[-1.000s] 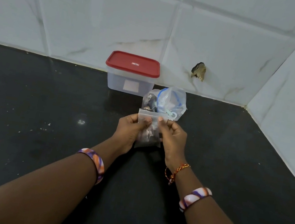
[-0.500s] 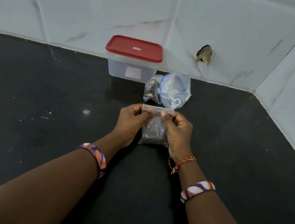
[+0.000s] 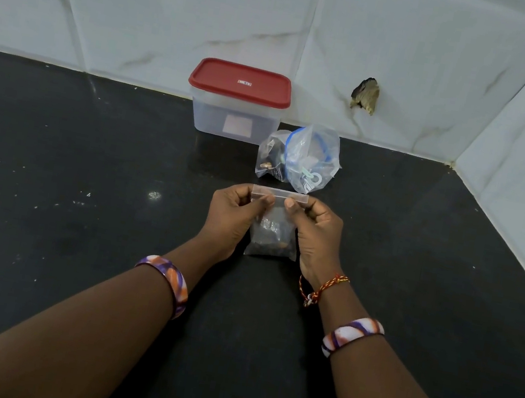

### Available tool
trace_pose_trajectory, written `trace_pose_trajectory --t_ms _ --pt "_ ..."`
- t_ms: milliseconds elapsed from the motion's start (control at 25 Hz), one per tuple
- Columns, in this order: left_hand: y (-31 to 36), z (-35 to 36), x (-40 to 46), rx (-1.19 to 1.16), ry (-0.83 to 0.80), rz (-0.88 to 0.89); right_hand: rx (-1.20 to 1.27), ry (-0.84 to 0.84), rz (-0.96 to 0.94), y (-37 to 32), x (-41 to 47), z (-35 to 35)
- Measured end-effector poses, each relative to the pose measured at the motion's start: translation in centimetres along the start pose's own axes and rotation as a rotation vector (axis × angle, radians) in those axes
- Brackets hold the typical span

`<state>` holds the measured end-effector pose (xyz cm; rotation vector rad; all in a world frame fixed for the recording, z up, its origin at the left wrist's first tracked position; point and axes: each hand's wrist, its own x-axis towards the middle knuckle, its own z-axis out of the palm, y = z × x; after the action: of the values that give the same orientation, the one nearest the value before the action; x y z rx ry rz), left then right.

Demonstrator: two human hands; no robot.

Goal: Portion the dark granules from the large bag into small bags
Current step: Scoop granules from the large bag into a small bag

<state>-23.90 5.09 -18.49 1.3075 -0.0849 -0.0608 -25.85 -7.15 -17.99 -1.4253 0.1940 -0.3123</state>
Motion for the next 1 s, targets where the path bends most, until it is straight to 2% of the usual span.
trace_pose_trajectory --t_ms 200,400,640,1000 --pt "-0.2 0.0 0.2 0.086 0.010 0.030 -0.034 -0.050 -0.001 0.3 0.2 0.0" --pt "-0.4 0.0 0.2 -0.027 0.029 0.012 0.082 -0.008 0.000 0.8 0.7 -0.4" --pt "-0.7 -0.2 0.5 -0.059 -0.016 0.007 0.073 0.022 0.010 1.0 0.9 -0.5" --pt "-0.8 -0.3 0.8 0.027 -0.068 0.018 -0.080 -0.137 -0.021 0.7 0.6 -0.3"
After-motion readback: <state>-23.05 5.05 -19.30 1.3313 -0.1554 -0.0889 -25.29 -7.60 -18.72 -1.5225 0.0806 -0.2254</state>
